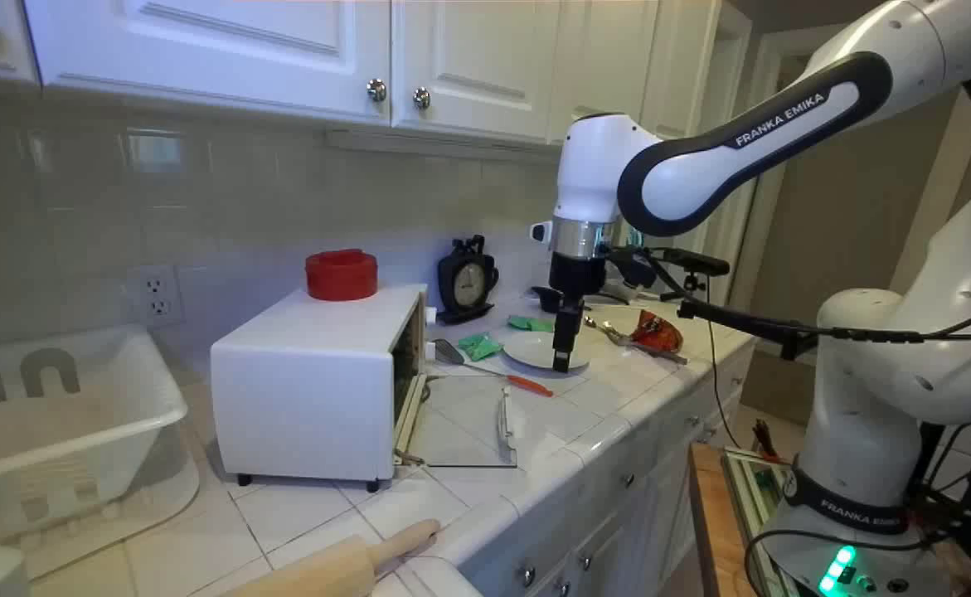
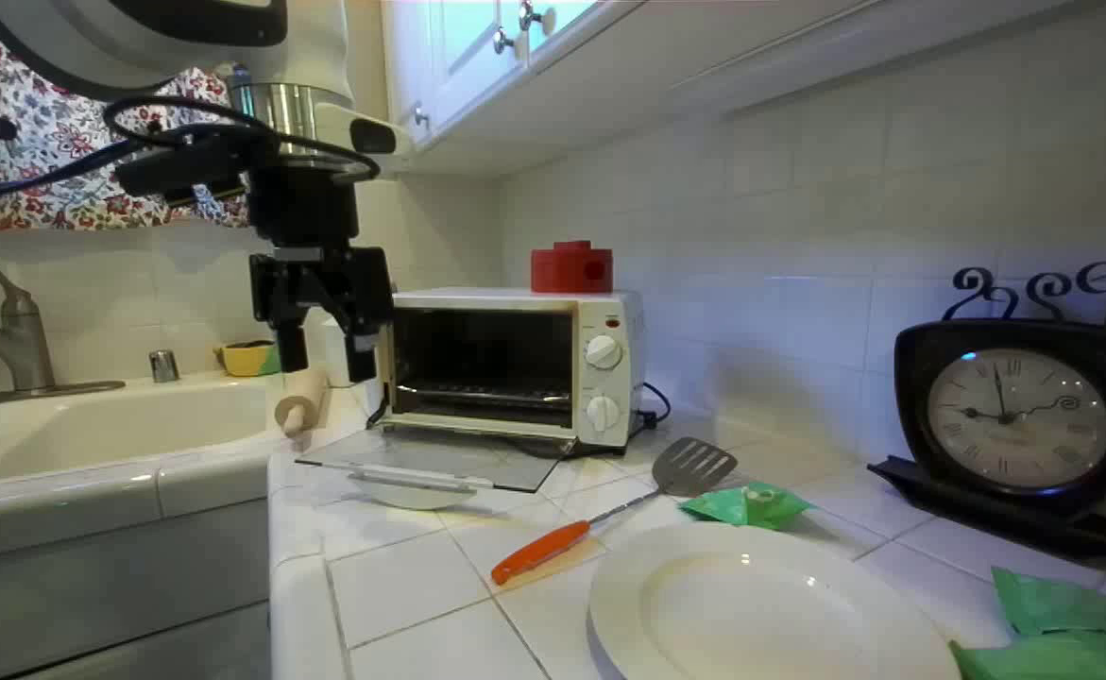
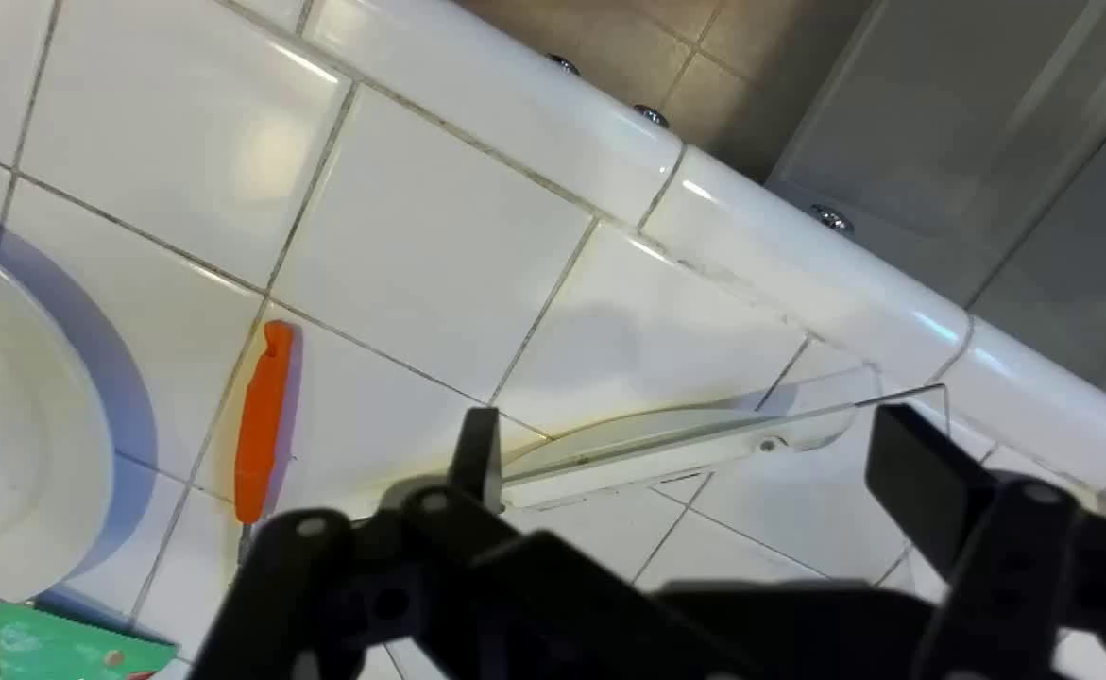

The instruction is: Use the spatula to take the black item out of the stove

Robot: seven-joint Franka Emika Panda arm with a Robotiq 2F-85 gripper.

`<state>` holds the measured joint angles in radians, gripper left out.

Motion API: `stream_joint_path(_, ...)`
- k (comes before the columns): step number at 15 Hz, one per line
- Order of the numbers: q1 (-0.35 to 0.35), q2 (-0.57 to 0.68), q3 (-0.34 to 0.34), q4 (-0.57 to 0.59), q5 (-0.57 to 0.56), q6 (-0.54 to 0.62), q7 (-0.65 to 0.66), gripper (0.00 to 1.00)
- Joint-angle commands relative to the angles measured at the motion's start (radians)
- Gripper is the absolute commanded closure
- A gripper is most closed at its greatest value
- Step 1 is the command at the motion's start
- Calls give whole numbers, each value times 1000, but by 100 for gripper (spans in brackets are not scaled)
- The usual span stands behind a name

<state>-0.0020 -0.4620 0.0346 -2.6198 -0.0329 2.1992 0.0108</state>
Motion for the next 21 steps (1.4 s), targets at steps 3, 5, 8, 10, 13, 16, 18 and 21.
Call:
stream_joint_path(3, 5, 0, -4, 1, -2, -2, 2, 0)
stream_joint_path(5, 5, 0, -4, 1, -2, -2, 2, 0)
stream_joint_path(8, -8, 24, -24, 24, 13, 29, 9, 0)
stream_joint_path(10, -36, 46, -64, 43, 25, 43, 9, 0)
stream_joint_path(13, -76, 83, -135, 57, 44, 65, -5, 0)
stream_joint_path(16, -109, 139, -181, 61, 53, 110, 5, 0)
stream_joint_path(18, -126, 199, -193, 64, 42, 182, 12, 0)
stream_joint_path(21, -132, 280, -199, 61, 32, 307, -4, 0)
